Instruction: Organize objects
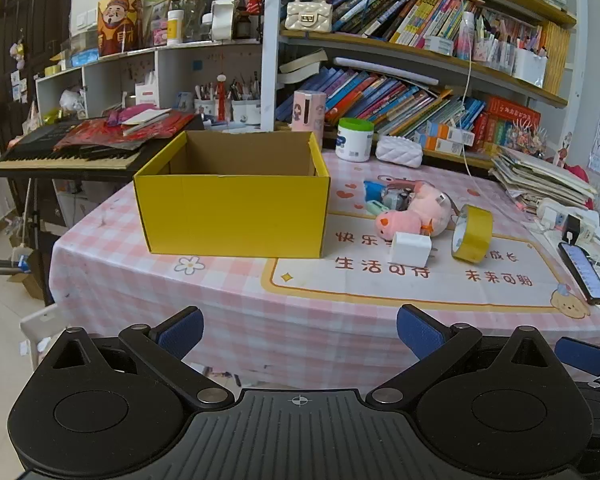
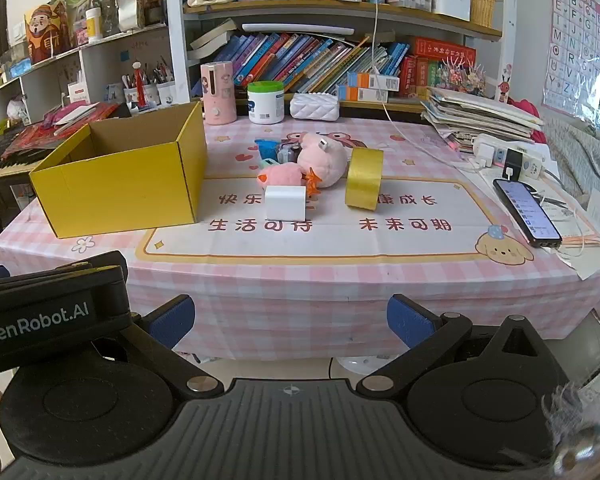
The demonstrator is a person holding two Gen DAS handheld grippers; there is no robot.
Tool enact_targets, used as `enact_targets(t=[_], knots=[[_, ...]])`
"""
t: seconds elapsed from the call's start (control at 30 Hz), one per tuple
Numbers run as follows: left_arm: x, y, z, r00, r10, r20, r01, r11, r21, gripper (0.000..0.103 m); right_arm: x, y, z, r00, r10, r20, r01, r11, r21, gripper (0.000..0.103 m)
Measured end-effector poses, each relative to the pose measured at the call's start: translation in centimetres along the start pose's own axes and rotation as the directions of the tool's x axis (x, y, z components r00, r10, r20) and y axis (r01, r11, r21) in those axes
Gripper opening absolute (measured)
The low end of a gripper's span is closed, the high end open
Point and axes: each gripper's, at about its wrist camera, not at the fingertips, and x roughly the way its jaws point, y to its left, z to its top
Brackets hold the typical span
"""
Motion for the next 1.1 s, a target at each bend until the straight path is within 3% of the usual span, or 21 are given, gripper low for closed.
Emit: enact_targets(t=[1.1], knots=[[-0.02, 0.51, -0.16, 1.0, -0.001, -0.002, 0.001, 1.0, -0.005, 0.103, 0.03, 0.54, 0.12, 1.0, -0.002, 0.002, 0.002, 1.0, -0.006, 0.103]])
